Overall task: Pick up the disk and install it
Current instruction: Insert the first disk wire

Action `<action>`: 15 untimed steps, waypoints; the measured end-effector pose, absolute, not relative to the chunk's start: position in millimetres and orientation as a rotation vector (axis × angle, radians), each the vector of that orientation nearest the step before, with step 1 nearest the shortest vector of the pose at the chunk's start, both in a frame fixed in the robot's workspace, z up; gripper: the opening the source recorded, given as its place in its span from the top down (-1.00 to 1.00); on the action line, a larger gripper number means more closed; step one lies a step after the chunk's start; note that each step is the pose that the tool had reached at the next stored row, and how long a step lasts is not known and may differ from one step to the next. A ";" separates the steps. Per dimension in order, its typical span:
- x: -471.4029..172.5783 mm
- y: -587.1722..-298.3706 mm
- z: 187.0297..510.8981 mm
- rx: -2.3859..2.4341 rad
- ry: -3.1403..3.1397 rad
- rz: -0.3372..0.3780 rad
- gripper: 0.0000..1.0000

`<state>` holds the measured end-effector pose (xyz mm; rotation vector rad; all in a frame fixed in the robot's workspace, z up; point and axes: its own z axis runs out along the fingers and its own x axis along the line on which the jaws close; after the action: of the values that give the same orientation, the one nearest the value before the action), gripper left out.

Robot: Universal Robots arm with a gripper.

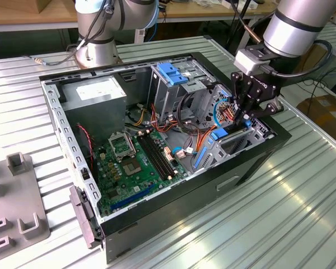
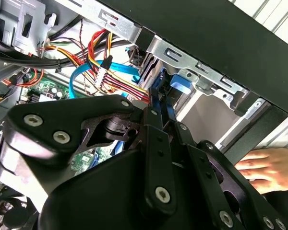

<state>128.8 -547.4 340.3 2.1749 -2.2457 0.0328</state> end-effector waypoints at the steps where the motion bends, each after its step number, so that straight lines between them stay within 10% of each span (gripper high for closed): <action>1: 128.6 -547.5 339.3 2.175 -2.246 0.033 0.65; 15: 128.3 -547.5 349.1 2.175 -2.247 0.032 0.50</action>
<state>128.3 -547.5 349.1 2.1754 -2.2471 0.0320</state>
